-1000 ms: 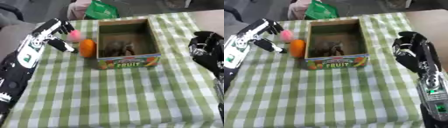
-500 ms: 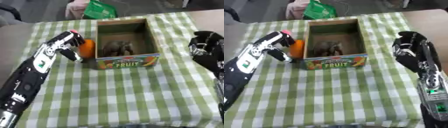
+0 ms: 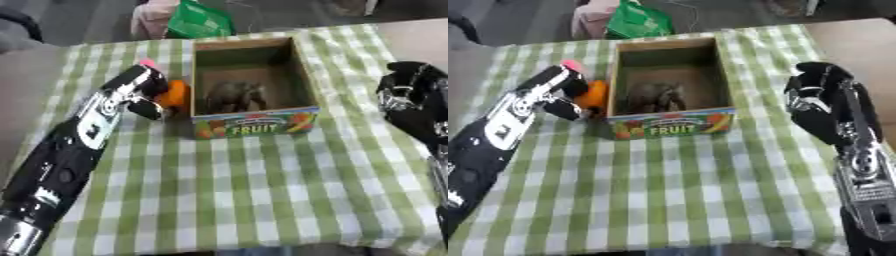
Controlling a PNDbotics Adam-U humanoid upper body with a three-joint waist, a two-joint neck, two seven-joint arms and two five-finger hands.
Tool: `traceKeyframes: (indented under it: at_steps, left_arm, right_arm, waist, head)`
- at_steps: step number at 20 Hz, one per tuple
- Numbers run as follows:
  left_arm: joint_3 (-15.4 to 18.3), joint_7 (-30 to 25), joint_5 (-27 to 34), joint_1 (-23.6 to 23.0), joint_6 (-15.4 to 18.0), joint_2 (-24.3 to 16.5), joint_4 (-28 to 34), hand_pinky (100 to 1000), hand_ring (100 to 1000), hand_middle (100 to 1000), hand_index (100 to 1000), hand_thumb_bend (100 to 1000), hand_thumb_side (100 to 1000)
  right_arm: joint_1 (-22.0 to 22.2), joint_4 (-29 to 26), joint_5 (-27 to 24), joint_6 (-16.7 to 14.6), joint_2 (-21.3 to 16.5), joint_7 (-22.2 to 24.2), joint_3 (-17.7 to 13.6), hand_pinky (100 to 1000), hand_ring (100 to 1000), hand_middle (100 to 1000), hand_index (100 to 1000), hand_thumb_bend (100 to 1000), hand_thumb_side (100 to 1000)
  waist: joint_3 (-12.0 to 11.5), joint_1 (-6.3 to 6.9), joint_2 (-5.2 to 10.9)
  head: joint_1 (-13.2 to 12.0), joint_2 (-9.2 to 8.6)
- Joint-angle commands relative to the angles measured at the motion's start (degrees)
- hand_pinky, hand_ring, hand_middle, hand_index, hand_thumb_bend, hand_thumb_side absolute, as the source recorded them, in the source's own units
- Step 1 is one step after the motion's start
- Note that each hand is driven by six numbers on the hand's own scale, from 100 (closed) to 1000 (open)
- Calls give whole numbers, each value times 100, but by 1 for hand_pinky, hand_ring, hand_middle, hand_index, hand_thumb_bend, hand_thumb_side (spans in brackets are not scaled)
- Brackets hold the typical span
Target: Pick up objects on the table and place them in the box.
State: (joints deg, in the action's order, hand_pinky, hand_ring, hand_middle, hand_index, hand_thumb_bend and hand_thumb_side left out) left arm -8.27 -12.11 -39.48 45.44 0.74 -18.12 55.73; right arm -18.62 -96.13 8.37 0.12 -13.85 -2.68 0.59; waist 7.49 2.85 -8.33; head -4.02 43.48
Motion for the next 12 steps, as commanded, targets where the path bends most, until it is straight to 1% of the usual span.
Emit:
traceKeyframes:
  at_steps: [1,5,8,12]
  left_arm:
    - [212,315,89,130,-225,-121,315,543,358,267,409,241,123]
    - [294,677,369,179,-417,-263,645,546,354,263,405,228,119]
    - [318,975,652,247,-442,-411,882,545,353,263,405,237,106]
    - [290,1292,1048,323,-441,-533,1046,545,353,263,404,238,100]
  right_arm:
    - [-71,-44,-28,-13,-65,-5,-20,640,658,559,723,100,164]
    - [-62,-45,-27,-12,-70,-12,-25,639,658,559,723,100,164]
    - [-54,-44,-26,-10,-76,-17,-29,639,658,559,723,100,164]
    - [-48,-44,-26,-10,-79,-18,-30,639,658,559,723,100,164]
  waist:
    - [-3,-27,94]
    - [-8,-16,102]
    - [-24,-8,111]
    - [-29,-1,121]
  head:
    - [-13,-1]
    - [-2,5]
    - [14,15]
    - [30,17]
